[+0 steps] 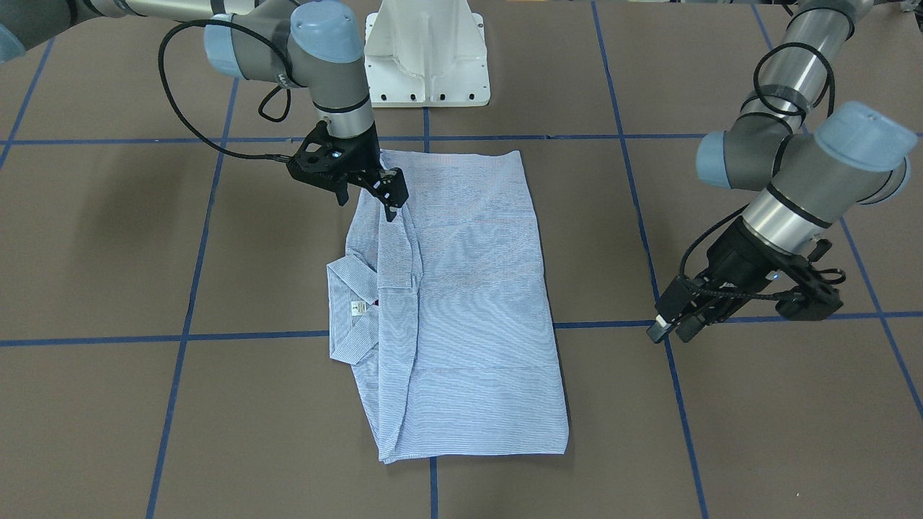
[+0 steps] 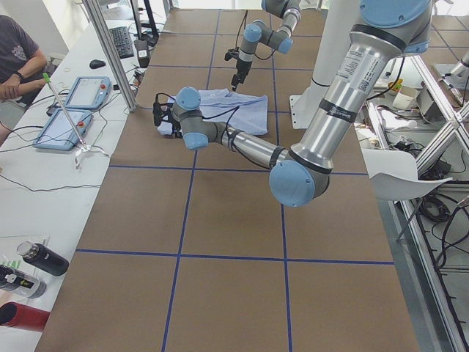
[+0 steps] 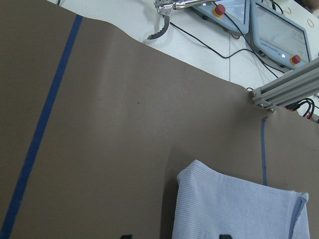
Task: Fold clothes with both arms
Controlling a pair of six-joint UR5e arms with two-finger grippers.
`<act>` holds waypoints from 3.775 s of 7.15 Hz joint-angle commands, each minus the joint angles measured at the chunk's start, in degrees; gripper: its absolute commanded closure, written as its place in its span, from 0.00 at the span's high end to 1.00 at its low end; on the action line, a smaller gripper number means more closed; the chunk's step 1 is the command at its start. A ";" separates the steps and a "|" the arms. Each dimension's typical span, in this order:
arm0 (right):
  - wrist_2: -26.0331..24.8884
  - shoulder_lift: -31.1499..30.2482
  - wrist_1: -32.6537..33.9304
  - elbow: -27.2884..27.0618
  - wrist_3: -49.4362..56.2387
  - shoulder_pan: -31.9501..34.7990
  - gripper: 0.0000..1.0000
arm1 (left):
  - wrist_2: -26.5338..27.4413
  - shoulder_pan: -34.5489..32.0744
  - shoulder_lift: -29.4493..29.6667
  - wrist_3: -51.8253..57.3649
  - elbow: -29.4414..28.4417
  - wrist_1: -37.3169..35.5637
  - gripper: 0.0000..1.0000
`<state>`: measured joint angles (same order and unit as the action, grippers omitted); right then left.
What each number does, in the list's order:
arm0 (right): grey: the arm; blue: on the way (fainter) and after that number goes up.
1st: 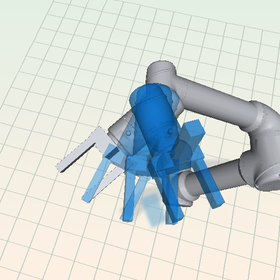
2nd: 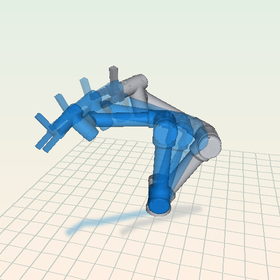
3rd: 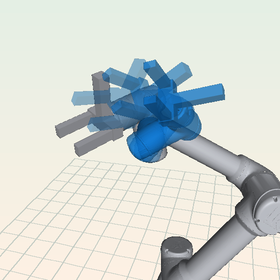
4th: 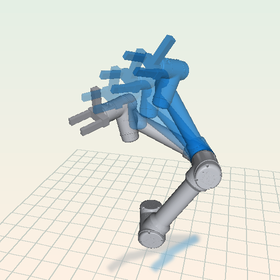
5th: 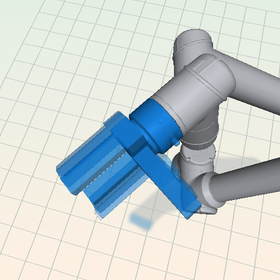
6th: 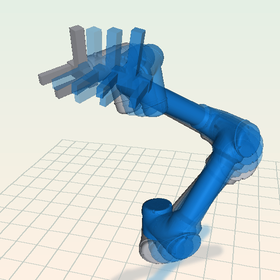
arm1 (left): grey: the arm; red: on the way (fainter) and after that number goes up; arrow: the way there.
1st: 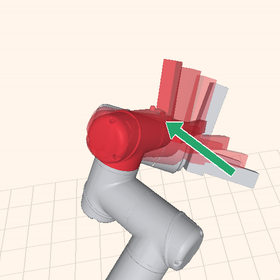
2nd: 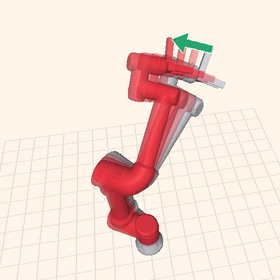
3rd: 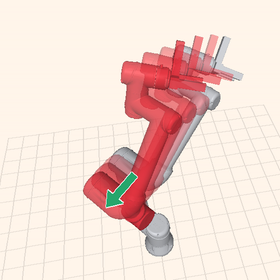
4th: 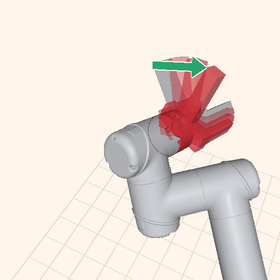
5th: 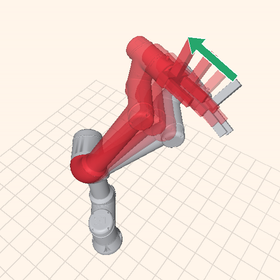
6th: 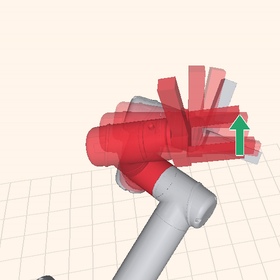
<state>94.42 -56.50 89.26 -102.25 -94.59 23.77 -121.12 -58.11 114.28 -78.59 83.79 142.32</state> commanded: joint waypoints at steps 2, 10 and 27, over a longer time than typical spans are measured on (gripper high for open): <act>-1.86 3.93 10.82 0.47 21.67 -5.21 1.00 | -0.88 -0.34 -4.15 0.01 4.00 -0.02 0.66; -2.75 5.35 15.59 4.68 40.36 -7.33 1.00 | -1.67 -0.25 -5.21 -0.08 4.19 0.06 0.66; -3.02 4.74 14.54 6.79 44.49 -1.98 1.00 | -1.67 -0.43 -5.21 -0.25 6.47 -0.37 0.66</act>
<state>91.33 -51.85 104.43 -96.47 -50.25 21.16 -122.78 -58.50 109.08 -78.84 90.26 142.00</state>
